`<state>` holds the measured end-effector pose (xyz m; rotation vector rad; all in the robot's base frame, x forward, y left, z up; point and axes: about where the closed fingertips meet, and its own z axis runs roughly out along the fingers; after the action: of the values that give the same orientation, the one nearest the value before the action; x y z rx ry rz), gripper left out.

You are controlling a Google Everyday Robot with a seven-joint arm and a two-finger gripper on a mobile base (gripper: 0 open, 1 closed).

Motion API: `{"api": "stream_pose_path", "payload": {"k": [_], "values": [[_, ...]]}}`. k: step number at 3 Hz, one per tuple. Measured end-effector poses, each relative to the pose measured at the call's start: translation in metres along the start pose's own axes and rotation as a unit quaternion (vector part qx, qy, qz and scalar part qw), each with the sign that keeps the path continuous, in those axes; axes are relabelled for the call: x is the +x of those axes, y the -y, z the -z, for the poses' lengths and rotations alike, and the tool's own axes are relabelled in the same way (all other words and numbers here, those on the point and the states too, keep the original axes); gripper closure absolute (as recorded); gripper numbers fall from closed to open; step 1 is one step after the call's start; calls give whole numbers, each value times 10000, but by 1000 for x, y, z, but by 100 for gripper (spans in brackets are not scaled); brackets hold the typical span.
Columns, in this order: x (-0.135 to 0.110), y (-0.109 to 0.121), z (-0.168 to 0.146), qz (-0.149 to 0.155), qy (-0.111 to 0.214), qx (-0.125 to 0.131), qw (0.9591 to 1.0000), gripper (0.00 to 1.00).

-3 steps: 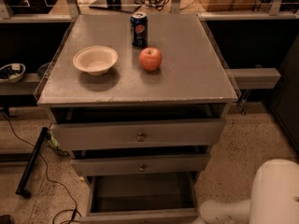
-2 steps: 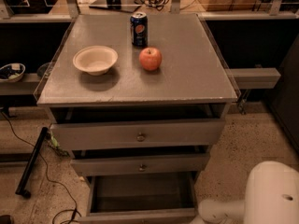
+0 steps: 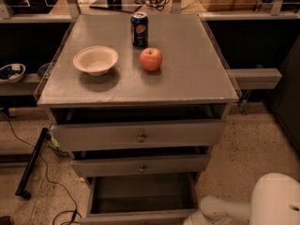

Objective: Close bottom drawer

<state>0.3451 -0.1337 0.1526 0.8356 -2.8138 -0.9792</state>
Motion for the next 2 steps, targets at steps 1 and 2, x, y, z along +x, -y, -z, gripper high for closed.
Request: {"api": "stream_pose_path", "payload": {"k": [1, 2], "values": [[-21, 5, 5, 41, 266, 42, 9996, 100], [-38, 7, 9, 64, 511, 50, 9987, 100]]}}
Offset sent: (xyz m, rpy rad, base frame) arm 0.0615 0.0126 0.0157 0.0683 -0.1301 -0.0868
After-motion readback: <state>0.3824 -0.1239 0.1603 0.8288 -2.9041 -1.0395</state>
